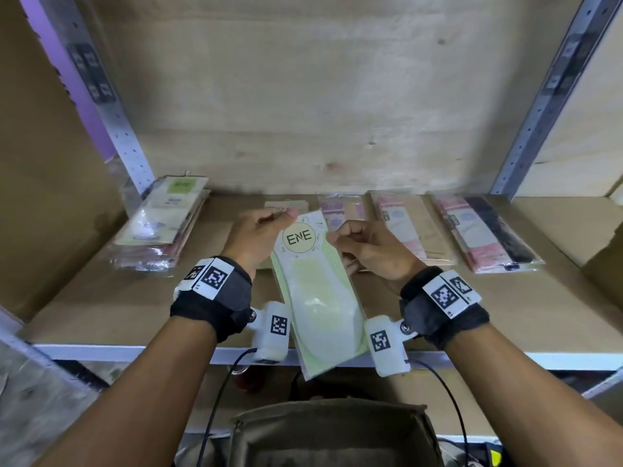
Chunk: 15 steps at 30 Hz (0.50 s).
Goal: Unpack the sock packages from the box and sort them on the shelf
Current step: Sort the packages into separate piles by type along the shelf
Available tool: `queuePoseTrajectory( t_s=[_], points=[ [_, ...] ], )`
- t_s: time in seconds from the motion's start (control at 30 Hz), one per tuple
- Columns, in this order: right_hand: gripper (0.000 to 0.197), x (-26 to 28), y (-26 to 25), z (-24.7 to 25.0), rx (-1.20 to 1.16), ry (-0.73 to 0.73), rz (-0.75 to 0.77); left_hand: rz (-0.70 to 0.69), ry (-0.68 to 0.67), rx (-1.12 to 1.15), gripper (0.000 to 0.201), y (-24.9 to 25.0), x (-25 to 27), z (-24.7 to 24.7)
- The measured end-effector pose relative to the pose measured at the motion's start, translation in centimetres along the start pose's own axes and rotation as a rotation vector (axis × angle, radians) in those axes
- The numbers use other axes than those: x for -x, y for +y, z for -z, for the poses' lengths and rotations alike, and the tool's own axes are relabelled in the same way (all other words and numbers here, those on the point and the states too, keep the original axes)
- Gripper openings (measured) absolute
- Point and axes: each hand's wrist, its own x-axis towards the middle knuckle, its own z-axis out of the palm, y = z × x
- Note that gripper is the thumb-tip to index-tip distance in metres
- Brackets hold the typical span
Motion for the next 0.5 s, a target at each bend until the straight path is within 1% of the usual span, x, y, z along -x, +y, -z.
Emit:
queuePoseTrajectory(
  t_s=[0.07, 0.17, 0.2, 0.27, 0.3, 0.37, 0.4, 0.43, 0.5],
  points=[
    [0.022, 0.0, 0.1, -0.2, 0.005, 0.013, 0.006, -0.008, -0.012, 0.006, 0.026, 0.0, -0.1, 0.2],
    [0.039, 0.0, 0.0, -0.6, 0.012, 0.016, 0.004, -0.047, -0.060, -0.013, 0.020, 0.1, 0.1, 0.3],
    [0.040, 0.0, -0.1, -0.7, 0.010, 0.022, 0.014, -0.062, -0.080, -0.023, 0.017, 0.1, 0.3, 0.1],
    [0.032, -0.1, -0.2, -0.9, -0.009, 0.070, 0.051, -0.090, -0.083, -0.034, 0.017, 0.1, 0.7, -0.2],
    [0.027, -0.1, -0.3, -0.9, -0.009, 0.107, 0.075, -0.085, -0.072, -0.026, 0.021, 0.2, 0.8, -0.4],
    [0.023, -0.1, -0.4, -1.1, 0.002, 0.167, 0.117, -0.021, -0.086, -0.012, 0.034, 0.2, 1.0, -0.6],
    [0.023, 0.0, -0.3, -1.1, 0.000, 0.184, 0.126, 0.021, -0.124, -0.016, 0.040, 0.2, 1.1, -0.6],
    [0.024, 0.1, -0.3, -1.1, -0.005, 0.199, 0.129, 0.057, -0.174, -0.013, 0.043, 0.2, 1.2, -0.6],
    [0.025, 0.0, -0.1, -1.0, -0.017, 0.248, 0.128, 0.121, -0.236, 0.025, 0.039, 0.0, 1.4, -0.6]
  ],
)
